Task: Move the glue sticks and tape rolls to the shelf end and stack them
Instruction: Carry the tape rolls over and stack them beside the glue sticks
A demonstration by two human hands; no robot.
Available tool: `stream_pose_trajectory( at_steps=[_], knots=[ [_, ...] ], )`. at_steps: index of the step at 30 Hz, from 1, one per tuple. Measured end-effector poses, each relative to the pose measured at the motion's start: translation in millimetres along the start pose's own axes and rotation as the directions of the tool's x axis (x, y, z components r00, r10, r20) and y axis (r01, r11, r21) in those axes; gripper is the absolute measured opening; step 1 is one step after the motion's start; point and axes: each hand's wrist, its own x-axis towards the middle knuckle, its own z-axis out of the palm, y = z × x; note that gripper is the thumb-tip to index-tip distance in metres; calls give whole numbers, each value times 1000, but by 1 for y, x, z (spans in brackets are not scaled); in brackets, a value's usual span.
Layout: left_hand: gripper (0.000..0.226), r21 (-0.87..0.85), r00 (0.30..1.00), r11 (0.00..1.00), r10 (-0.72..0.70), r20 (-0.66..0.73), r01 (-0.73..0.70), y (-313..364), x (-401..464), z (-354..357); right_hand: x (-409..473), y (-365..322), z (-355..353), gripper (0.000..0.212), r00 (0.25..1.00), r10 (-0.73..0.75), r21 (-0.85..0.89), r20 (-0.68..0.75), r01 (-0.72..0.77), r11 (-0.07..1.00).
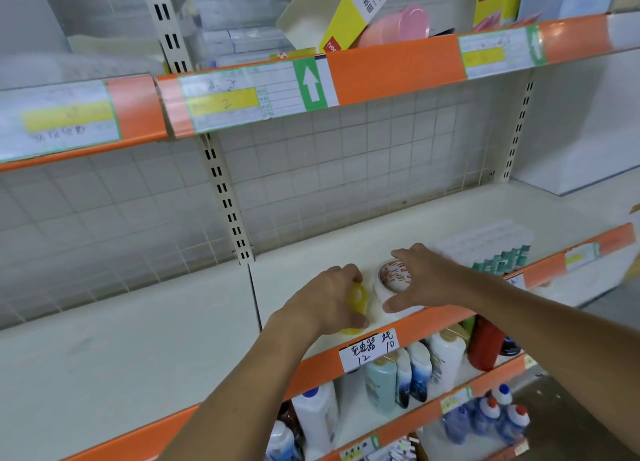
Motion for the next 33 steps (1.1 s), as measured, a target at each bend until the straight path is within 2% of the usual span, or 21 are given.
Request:
stream_pose_trajectory(
  at_steps=[4,10,15,20,33],
  knots=[
    [82,18,1000,1000,6,14,-6,-1,-5,1,2,-1,1,116,1000,-18,-27,8,18,999],
    [82,6,1000,1000,18,3,-18,-1,-6,3,7,-1,1,117,1000,-26,-46,0,26,999],
    [82,-7,1000,1000,14,-5,-14,-3,-6,5,10,-2,-2,131,994,-45,-154,102,60,986],
    [81,-3,1000,1000,7,-8,-7,-2,-5,4,16,-4,-8,122,988,-52,-159,148,75,984],
    [84,9,1000,1000,-4,7,4,-2,-1,6,23,-7,-7,114,992,-77,-138,104,91,986]
  ],
)
